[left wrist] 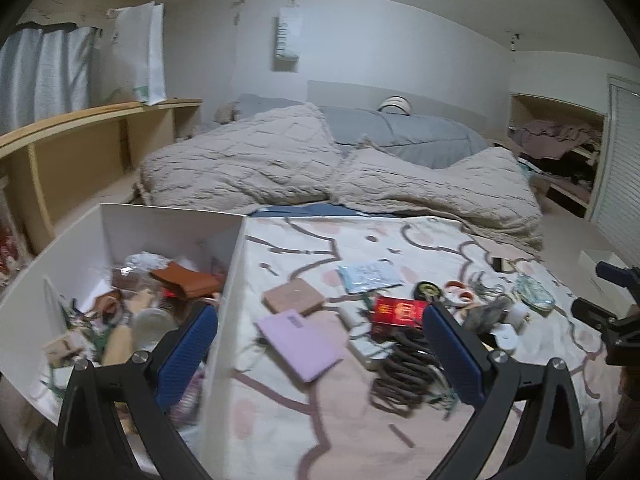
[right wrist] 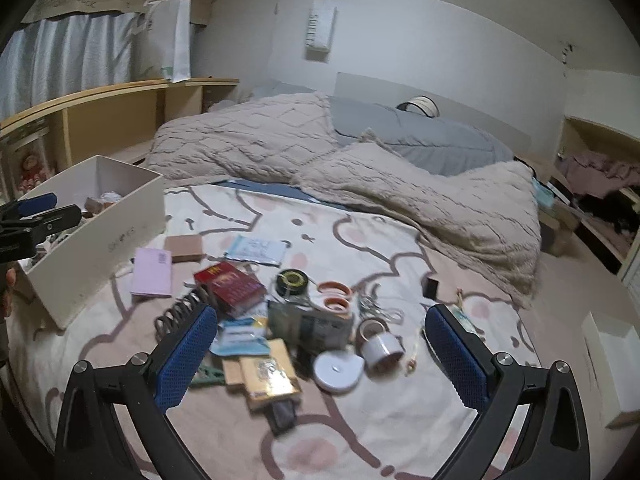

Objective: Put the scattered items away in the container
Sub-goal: 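Withdraw both tools from the box back toward the bed items, then lower both tools toward the black plug and a green clothespin on the bed, then close the right tool on the black plug while the left tool grasps a green clothespin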

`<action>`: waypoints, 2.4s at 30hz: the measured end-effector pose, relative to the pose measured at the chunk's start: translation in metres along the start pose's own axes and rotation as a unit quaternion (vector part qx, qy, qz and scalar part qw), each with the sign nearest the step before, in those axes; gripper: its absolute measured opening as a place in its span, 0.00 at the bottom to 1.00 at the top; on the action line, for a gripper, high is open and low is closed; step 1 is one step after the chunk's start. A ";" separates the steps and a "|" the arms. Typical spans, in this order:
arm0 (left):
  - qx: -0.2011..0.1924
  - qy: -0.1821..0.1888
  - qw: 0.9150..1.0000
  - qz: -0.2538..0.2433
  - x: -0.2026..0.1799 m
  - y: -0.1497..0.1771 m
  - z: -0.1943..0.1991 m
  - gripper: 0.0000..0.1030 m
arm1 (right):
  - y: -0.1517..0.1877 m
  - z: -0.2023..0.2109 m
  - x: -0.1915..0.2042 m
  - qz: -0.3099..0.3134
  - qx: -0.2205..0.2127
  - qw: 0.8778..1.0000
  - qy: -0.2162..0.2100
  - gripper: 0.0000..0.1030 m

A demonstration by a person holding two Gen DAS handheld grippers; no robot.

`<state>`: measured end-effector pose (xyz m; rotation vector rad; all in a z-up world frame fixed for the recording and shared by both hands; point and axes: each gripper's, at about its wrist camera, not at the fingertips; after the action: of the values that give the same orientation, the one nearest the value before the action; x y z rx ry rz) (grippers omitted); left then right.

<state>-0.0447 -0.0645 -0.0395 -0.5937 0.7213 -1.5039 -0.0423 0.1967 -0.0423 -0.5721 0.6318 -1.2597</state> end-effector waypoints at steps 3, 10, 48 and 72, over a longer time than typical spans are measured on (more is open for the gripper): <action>0.001 0.008 1.000 -0.011 -0.013 0.004 -0.004 1.00 | 0.010 -0.003 -0.011 -0.012 -0.004 1.000 0.006 1.00; 0.009 0.026 0.999 -0.033 -0.038 0.013 -0.017 1.00 | 0.027 -0.013 -0.027 -0.033 -0.011 0.999 0.008 1.00; 0.174 0.232 0.950 -0.118 -0.102 0.068 -0.077 0.76 | 0.077 -0.097 0.004 -0.001 0.153 0.978 -0.141 0.43; 0.226 0.235 0.942 -0.079 -0.091 0.055 -0.142 0.74 | 0.076 -0.105 0.009 -0.014 0.157 0.973 -0.169 0.35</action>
<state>-0.1070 0.0382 -0.1694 0.0679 0.6609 -1.9153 -0.0637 0.1993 -0.1707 -0.5154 0.1350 -1.2226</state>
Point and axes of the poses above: each gripper's, at about its wrist camera, not at the fingertips, and z roughly against the way its jaws point, x to its left, y to its underside, and after that the axes turned 13 degrees about x, right-handed
